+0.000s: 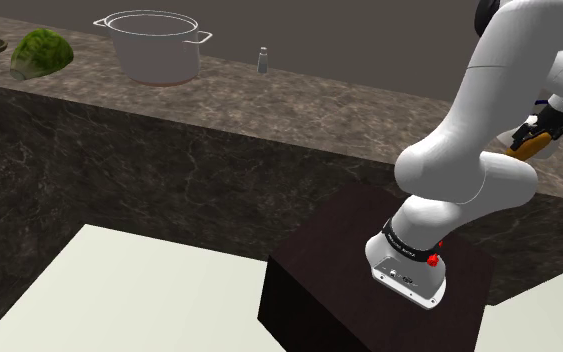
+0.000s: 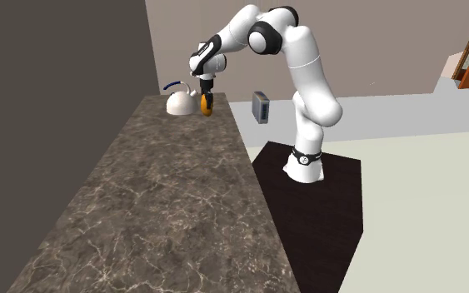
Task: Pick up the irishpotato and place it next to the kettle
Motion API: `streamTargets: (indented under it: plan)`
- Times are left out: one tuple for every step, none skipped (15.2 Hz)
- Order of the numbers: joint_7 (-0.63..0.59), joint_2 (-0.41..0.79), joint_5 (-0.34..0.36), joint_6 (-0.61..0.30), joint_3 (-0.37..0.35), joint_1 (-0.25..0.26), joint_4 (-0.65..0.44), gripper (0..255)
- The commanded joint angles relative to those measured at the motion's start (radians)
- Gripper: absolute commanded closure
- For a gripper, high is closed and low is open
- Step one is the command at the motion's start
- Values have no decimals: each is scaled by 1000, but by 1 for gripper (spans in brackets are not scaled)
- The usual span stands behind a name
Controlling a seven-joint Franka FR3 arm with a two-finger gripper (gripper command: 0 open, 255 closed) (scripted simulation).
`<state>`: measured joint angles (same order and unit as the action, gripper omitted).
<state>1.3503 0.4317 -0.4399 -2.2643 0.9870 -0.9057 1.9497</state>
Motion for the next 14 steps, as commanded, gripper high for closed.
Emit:
streamTargets:
  plan:
    - [1, 10, -1, 2, -4, -4, 9, 255]
    - [1, 10, -1, 2, -4, -4, 9, 255]
    - [1, 10, -1, 2, -4, -3, 9, 255]
    - [-5, 8, 2, 3, -2, 3, 10, 0]
    - [-6, 5, 4, 1, 0, 5, 13, 0]
    - [-4, 9, 1, 3, -2, 1, 9, 0]
    - [-7, 9, 3, 6, -2, 3, 6, 0]
    - [-7, 6, 4, 4, 0, 5, 9, 0]
    - [1, 10, -1, 2, -3, -3, 9, 0]
    - [-15, -13, 24, 23, 18, 16, 4, 0]
    - [-30, -35, 49, 46, 39, 35, -3, 0]
    - [-46, -58, 74, 69, 59, 54, -12, 0]
    - [-58, -75, 94, 88, 74, 68, -20, 0]
    - [-59, -75, 94, 88, 74, 68, -20, 0]
